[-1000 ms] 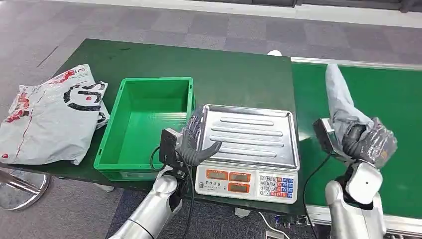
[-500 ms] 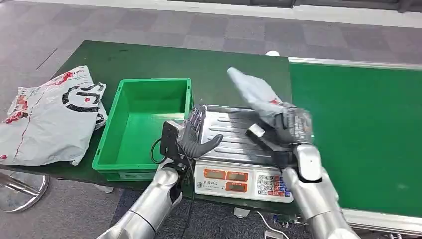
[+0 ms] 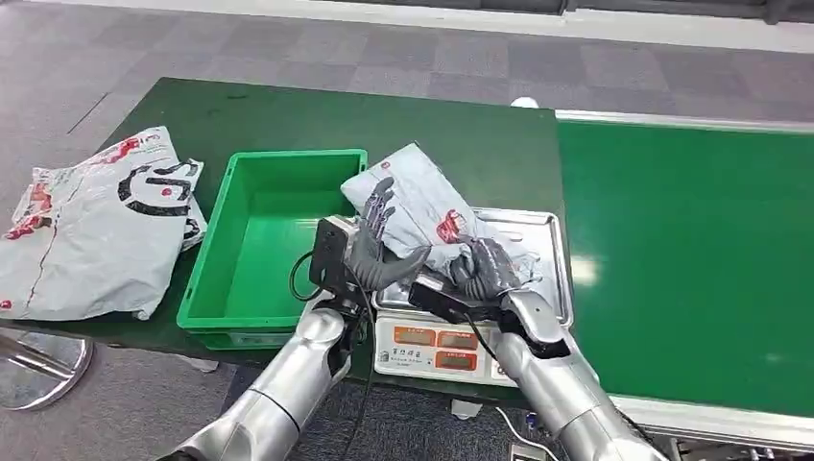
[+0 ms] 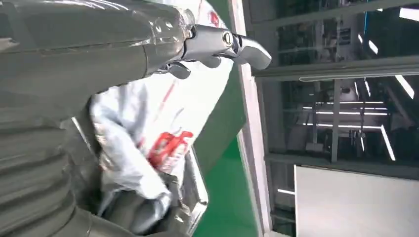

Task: Moved the parcel from conveyor to table for the left to box.

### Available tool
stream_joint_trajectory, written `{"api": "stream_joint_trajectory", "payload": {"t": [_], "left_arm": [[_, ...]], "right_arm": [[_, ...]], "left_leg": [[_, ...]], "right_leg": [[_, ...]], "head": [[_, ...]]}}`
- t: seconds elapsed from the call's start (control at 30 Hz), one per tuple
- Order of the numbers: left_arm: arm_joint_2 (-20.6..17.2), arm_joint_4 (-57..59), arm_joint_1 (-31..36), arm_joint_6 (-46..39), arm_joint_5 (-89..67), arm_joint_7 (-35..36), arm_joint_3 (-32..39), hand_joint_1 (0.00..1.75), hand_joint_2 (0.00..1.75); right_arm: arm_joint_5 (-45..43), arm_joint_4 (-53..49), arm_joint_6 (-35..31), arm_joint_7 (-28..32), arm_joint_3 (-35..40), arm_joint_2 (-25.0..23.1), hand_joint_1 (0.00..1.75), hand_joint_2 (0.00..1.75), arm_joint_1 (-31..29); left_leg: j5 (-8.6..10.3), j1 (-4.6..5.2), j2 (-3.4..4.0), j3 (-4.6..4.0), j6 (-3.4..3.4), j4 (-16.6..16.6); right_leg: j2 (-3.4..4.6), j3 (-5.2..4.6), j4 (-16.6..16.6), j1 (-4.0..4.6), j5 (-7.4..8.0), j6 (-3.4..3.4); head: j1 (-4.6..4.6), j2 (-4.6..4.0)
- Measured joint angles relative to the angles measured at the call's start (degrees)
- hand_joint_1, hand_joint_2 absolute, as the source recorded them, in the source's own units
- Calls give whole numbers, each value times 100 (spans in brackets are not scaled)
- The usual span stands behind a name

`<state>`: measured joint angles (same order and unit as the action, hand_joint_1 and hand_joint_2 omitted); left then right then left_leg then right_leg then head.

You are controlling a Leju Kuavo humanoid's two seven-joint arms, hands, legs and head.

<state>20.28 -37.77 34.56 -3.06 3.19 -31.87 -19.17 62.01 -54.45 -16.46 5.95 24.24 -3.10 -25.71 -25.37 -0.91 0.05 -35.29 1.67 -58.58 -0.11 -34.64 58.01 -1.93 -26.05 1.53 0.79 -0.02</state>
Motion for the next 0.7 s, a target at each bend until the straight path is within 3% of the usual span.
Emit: {"api": "stream_joint_trajectory", "payload": {"t": [0.13, 0.17, 0.2, 0.43, 0.7], "left_arm": [[0, 28, 74, -26, 140, 44, -122, 0, 175], [0, 39, 86, -33, 170, 46, -142, 0, 175], [0, 52, 93, -33, 177, 46, -155, 0, 175], [0, 122, 151, -123, 91, -2, -199, 0, 175], [-2, 201, 256, -419, -526, 34, -205, 0, 175]], "right_arm": [[-291, 4, -75, 485, 7, 0, 175, 175, 88], [-330, 2, -101, 555, 9, 0, 168, 175, 121], [-365, -26, -111, 590, 11, 2, 0, 175, 162], [-762, -285, -373, 849, 44, 33, 0, 175, 412], [-2132, -1924, -586, 1189, -240, 347, 0, 175, 1276]], "left_leg": [[0, -1, 1, 2, 0, 0], [0, -1, 1, 3, 0, 0], [0, -1, 1, 3, 1, 0], [-1, -1, 1, 2, 1, -1], [-3, 1, -2, -4, 1, -3]], "right_leg": [[1, 0, 0, 1, 0, 0], [1, 0, 0, 1, 0, 0], [2, 0, 0, 1, 0, 0], [1, 1, 0, 1, 0, 0], [-1, -5, 0, -1, -1, 0]], "head": [[0, 0], [-2, 0], [0, 0], [0, 0], [-2, 0]]}}
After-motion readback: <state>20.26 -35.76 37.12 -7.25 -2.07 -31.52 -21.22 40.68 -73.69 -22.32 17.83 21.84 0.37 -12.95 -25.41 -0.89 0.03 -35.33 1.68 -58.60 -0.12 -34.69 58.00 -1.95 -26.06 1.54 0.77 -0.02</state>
